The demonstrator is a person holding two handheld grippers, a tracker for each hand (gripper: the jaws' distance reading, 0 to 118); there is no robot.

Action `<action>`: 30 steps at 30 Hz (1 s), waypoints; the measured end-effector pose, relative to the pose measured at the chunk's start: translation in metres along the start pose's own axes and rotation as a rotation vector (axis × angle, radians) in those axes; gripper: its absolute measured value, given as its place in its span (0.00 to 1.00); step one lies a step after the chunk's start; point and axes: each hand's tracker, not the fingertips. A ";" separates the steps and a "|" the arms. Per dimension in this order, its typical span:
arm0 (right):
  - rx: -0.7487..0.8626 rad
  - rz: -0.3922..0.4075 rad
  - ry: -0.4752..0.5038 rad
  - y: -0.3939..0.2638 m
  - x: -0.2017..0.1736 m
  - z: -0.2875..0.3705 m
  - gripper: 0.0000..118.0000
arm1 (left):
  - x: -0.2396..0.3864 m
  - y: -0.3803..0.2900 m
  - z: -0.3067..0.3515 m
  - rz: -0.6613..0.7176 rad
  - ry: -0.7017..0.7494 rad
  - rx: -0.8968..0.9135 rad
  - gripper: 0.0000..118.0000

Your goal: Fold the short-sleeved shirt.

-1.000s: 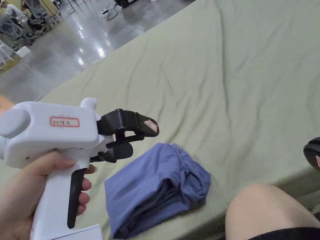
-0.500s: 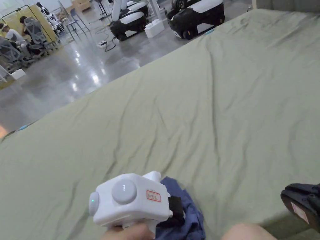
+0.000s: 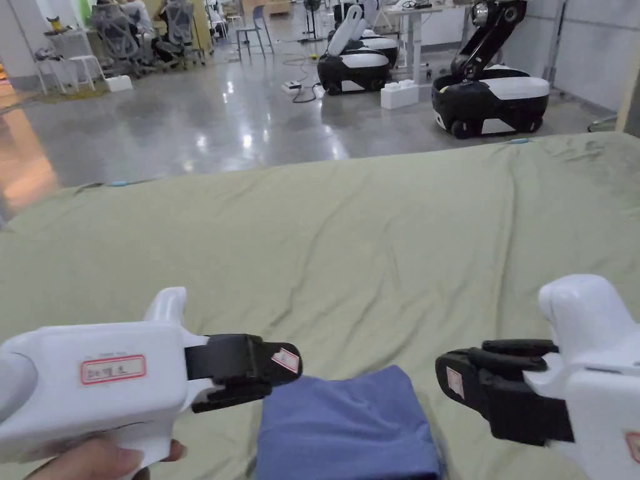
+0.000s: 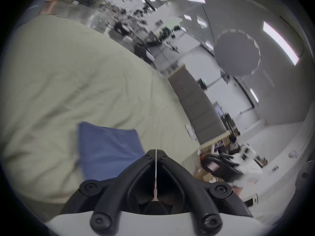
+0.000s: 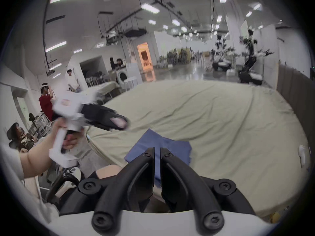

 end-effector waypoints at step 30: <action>-0.059 -0.354 0.201 -0.049 0.089 -0.120 0.06 | -0.104 0.001 -0.131 0.066 0.025 -0.379 0.24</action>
